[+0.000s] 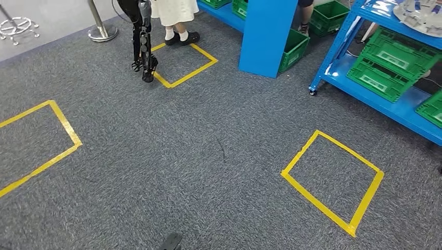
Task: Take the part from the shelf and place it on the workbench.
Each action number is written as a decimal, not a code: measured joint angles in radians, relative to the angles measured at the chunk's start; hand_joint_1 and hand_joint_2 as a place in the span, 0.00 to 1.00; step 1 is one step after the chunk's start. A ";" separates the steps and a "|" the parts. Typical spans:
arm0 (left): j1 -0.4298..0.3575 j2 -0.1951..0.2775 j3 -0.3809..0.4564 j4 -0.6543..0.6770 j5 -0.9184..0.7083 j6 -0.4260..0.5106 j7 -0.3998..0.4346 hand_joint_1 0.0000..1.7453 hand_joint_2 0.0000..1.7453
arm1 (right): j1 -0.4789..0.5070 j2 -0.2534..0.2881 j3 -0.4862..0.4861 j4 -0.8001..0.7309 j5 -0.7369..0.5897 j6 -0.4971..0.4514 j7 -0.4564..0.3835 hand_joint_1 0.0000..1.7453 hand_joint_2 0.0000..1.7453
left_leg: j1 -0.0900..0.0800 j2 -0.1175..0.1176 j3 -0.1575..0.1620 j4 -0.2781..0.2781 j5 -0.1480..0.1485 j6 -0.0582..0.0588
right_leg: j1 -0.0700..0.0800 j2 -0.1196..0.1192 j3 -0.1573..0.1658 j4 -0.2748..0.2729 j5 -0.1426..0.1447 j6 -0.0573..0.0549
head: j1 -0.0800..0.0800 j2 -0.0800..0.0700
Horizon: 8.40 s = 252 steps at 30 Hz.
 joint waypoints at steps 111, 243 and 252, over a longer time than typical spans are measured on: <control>0.041 0.014 0.011 -0.006 0.049 0.102 -0.019 0.00 0.00 | 0.009 0.030 0.075 0.003 0.045 0.025 0.036 0.00 0.00 | -0.010 -0.077 -0.094 0.045 0.031 0.007 | -0.014 0.084 0.142 -0.021 -0.109 0.009 | -0.005 0.000; 0.015 0.025 0.012 -0.006 0.027 0.067 -0.010 0.00 1.00 | 0.004 0.033 0.148 0.004 -0.015 0.038 0.091 0.00 0.00 | -0.021 -0.076 -0.034 -0.023 0.063 0.013 | 0.004 0.049 0.125 -0.093 -0.050 -0.010 | -0.001 0.000; 0.003 0.017 0.011 -0.006 0.032 0.072 0.010 0.00 1.00 | 0.004 0.023 0.148 0.004 -0.040 0.043 0.008 0.00 0.00 | -0.021 -0.077 -0.034 -0.023 0.063 0.013 | 0.004 0.049 0.125 -0.093 -0.050 -0.010 | -0.001 0.000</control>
